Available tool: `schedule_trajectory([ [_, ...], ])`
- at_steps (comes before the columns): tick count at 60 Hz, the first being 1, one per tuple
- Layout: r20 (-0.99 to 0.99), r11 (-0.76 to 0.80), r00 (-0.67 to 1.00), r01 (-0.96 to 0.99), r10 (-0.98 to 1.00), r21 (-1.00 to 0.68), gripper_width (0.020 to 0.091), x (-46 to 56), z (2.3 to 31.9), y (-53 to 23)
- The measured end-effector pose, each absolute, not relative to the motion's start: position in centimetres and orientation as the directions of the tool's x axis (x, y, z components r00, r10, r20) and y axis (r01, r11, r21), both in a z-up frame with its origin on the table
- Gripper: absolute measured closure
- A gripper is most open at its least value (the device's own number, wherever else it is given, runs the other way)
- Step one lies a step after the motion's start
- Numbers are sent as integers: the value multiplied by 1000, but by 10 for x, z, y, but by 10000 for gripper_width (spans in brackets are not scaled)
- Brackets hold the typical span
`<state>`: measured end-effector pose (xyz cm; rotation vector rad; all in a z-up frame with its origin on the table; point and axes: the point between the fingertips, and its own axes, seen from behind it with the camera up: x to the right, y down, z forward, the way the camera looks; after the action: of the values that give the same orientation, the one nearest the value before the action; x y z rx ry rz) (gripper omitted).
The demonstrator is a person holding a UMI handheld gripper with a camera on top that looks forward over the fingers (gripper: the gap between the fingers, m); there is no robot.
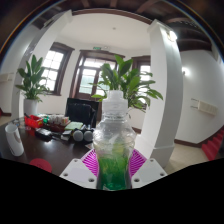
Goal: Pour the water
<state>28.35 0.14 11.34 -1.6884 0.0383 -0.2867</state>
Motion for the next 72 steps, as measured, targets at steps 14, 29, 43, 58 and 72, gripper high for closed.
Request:
schedule_trajectory([
  [14, 623, -174, 778, 605, -80, -777, 765, 226, 155, 9],
  [29, 964, -79, 261, 963, 40, -257, 765, 106, 163, 36],
  [43, 957, 13, -289, 957, 14, 289, 763, 48, 174, 52],
  [58, 793, 34, -609, 792, -31, 609, 762, 21, 185, 63],
  [72, 791, 61, -611, 789, -38, 612, 761, 7, 176, 61],
])
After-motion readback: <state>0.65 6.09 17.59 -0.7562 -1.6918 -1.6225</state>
